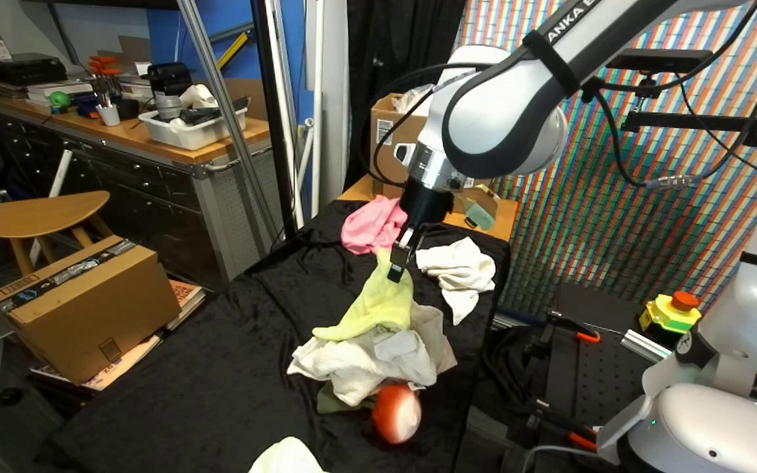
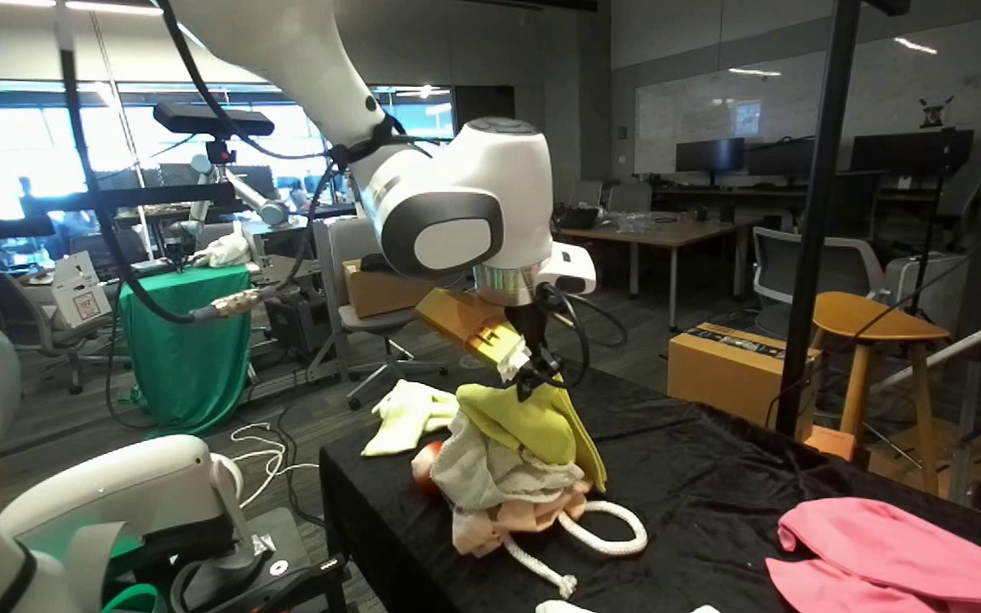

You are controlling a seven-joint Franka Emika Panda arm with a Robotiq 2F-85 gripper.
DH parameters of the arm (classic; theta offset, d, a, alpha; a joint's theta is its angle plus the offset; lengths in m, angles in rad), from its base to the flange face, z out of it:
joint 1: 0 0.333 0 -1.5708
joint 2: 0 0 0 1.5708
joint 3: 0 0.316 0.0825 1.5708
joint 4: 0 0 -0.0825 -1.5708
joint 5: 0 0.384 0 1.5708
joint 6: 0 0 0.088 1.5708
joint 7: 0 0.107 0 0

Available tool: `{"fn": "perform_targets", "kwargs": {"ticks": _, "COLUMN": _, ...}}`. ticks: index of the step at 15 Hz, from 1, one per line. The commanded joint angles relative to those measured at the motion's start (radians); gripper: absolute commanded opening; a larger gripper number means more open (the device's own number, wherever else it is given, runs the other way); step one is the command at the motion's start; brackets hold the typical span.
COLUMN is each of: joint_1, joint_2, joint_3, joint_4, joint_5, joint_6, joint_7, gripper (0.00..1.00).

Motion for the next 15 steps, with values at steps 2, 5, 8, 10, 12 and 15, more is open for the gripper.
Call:
{"fn": "perform_targets", "kwargs": {"ticks": 2, "joint_1": 0.069, "joint_2": 0.283, "joint_3": -0.008, "joint_4": 0.110, "joint_5": -0.253, "joint_6": 0.216, "joint_7": 0.172, "gripper": 0.07}}
{"fn": "perform_targets", "kwargs": {"ticks": 5, "joint_1": 0.137, "joint_2": 0.413, "joint_3": -0.069, "joint_4": 0.203, "joint_5": -0.456, "joint_6": 0.207, "joint_7": 0.299, "gripper": 0.07}}
{"fn": "perform_targets", "kwargs": {"ticks": 8, "joint_1": 0.164, "joint_2": 0.487, "joint_3": -0.085, "joint_4": 0.293, "joint_5": -0.521, "joint_6": 0.150, "joint_7": 0.338, "gripper": 0.08}}
{"fn": "perform_targets", "kwargs": {"ticks": 10, "joint_1": 0.155, "joint_2": 0.505, "joint_3": -0.070, "joint_4": 0.329, "joint_5": -0.529, "joint_6": 0.107, "joint_7": 0.327, "gripper": 0.08}}
{"fn": "perform_targets", "kwargs": {"ticks": 12, "joint_1": 0.149, "joint_2": 0.507, "joint_3": -0.063, "joint_4": 0.351, "joint_5": -0.532, "joint_6": 0.060, "joint_7": 0.320, "gripper": 0.18}}
{"fn": "perform_targets", "kwargs": {"ticks": 15, "joint_1": 0.142, "joint_2": 0.468, "joint_3": -0.049, "joint_4": 0.338, "joint_5": -0.540, "joint_6": -0.030, "joint_7": 0.299, "gripper": 0.46}}
